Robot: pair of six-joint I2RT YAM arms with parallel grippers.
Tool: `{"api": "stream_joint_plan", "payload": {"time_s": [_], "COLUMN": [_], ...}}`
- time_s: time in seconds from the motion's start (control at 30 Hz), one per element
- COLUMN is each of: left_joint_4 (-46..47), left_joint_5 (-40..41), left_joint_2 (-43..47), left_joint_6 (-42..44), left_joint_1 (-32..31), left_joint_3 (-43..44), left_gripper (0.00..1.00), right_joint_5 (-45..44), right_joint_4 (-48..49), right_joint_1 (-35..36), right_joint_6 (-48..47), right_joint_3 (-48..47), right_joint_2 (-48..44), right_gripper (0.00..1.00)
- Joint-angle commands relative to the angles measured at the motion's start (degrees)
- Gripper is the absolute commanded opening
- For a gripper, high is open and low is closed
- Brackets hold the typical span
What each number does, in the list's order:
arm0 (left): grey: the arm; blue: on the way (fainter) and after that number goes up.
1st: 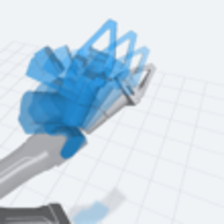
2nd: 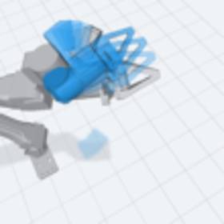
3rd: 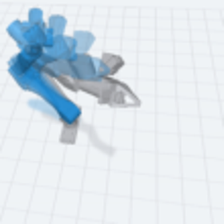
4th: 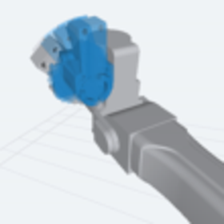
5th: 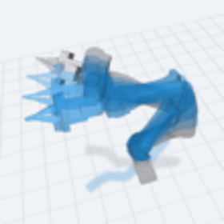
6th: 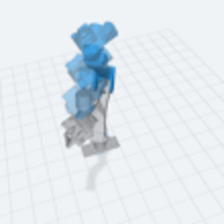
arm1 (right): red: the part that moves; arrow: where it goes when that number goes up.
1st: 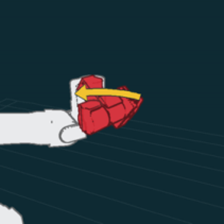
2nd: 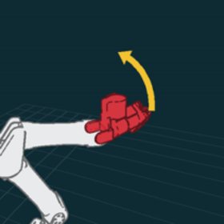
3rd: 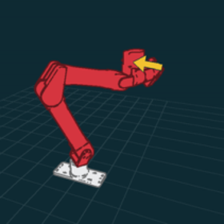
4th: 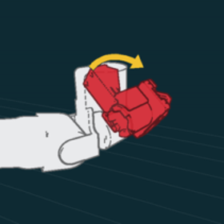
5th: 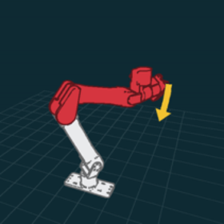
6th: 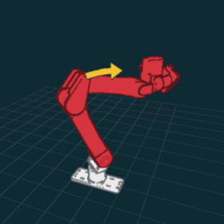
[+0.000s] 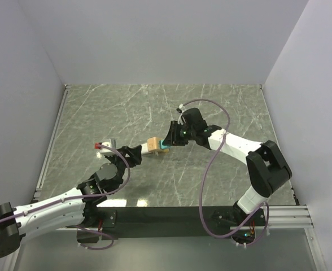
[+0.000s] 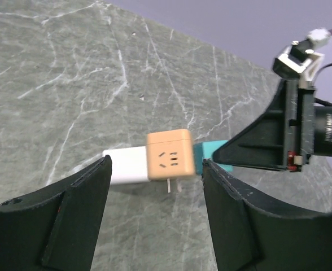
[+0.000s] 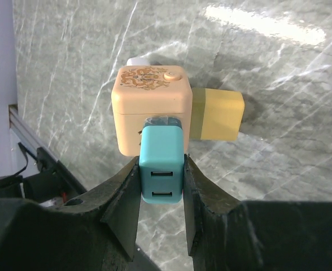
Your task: Insert the plug
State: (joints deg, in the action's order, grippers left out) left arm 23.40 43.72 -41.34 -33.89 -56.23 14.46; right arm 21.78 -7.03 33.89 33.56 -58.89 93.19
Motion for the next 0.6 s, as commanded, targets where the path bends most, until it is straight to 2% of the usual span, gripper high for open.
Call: {"api": "stream_joint_plan", "payload": {"time_s": [0.0,0.07,0.23,0.47,0.57], "left_joint_4": [-2.1,-2.5,-1.9,-1.4,-1.8], "left_joint_5": [2.0,2.1,1.5,1.1,1.6], "left_joint_2": [1.3,1.4,0.0,-1.9,-1.8], "left_joint_6": [-0.6,-1.1,-1.2,-1.5,-1.7], "left_joint_1": [0.2,0.2,0.2,0.2,0.1], "left_joint_3": [-1.1,-1.4,-1.5,-1.3,-1.4], "left_gripper": [0.71,0.71,0.7,0.7,0.7], "right_joint_5": [-6.8,-9.7,-15.9,-30.1,-33.5], "right_joint_4": [2.5,5.6,13.4,17.3,18.4], "right_joint_1": [1.0,2.0,6.0,11.8,13.2], "right_joint_6": [-2.1,-2.3,-2.8,-5.3,-5.5], "right_joint_3": [3.6,7.0,14.6,19.3,20.9], "right_joint_2": [-3.6,-5.2,-8.8,-11.9,-12.2], "right_gripper": [0.27,0.23,0.23,0.23,0.23]}}
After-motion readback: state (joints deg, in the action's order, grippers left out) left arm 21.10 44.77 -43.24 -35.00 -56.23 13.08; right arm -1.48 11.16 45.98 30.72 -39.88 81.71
